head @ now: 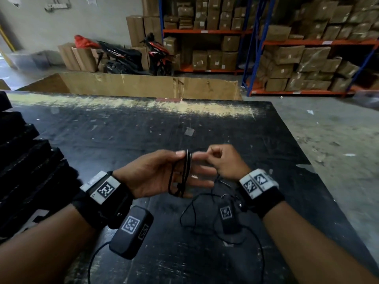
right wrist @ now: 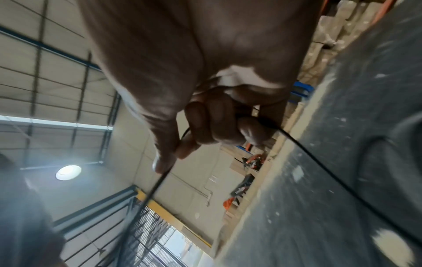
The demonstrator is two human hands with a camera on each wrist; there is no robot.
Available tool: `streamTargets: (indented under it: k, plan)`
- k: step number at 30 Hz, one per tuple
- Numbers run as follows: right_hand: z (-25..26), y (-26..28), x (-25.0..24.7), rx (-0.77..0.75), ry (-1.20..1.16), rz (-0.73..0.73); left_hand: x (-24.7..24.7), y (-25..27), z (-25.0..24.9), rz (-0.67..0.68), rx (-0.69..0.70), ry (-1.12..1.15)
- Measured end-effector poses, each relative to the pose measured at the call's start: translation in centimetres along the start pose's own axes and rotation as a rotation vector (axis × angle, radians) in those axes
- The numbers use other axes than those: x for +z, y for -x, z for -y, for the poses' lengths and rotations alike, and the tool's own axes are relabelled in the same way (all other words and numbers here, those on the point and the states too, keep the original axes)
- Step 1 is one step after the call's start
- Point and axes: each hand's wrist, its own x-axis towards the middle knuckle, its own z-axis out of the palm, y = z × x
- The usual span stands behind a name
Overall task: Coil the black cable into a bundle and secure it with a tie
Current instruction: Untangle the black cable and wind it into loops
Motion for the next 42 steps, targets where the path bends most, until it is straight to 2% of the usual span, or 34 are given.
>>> streamTargets:
  k: [3, 6, 11, 14, 16, 19, 24, 27, 29, 32, 34, 36, 39, 40, 42]
  plan:
    - [4.1, -0.4, -1.6, -0.084, 0.054, 0.043, -0.2, -0.1, 0.9, -0.128, -0.073, -0.046]
    - [7.1, 0.2, -2.1, -0.118, 0.082, 0.098, -0.9, -0.3, 0.9, -0.279, -0.079, -0.106]
    - [8.8, 2.2, -1.3, -0.191, 0.133, 0.084, -2.4, 0.0, 0.4, -0.453, 0.02, -0.135]
    - [8.4, 3.7, -0.3, -0.218, 0.059, 0.072, -3.1, 0.1, -0.3, -0.545, 0.122, -0.121]
    - [7.4, 4.6, 0.5, -0.23, -0.019, 0.095, -3.3, 0.1, -1.0, -0.559, 0.19, -0.089]
    - [5.0, 5.5, 2.1, -0.17, -0.119, 0.139, -2.9, 0.0, -2.1, -0.504, 0.293, -0.022]
    - [0.4, 6.3, 4.4, 0.054, -0.376, 0.265, -1.4, -0.4, -4.3, -0.328, 0.466, 0.109]
    - [-1.6, 6.4, 5.1, 0.134, -0.436, 0.284, -0.6, -0.6, -5.2, -0.231, 0.516, 0.159]
    - [-2.5, 6.2, 4.8, 0.209, -0.569, 0.346, -0.2, -0.7, -5.2, -0.148, 0.507, 0.173]
    - [-3.1, 5.3, 3.9, 0.274, -0.764, 0.455, 0.1, -0.5, -4.5, 0.037, 0.46, 0.241]
    - [-3.1, 5.2, 3.4, 0.286, -0.768, 0.48, 0.5, 0.1, -3.4, 0.121, 0.396, 0.276]
    - [-3.0, 5.4, 2.2, 0.328, -0.732, 0.399, 1.4, 0.0, -1.7, 0.174, 0.294, 0.257]
    - [-0.8, 3.3, 0.7, 0.321, -0.547, 0.207, 1.2, 0.2, 0.5, 0.115, 0.102, 0.133]
    - [0.1, 2.4, 0.2, 0.289, -0.436, 0.183, 0.9, 0.1, 1.3, 0.084, 0.041, 0.078]
    - [2.5, 1.2, -0.5, 0.202, -0.137, 0.24, 0.2, 0.0, 2.2, -0.015, -0.05, -0.006]
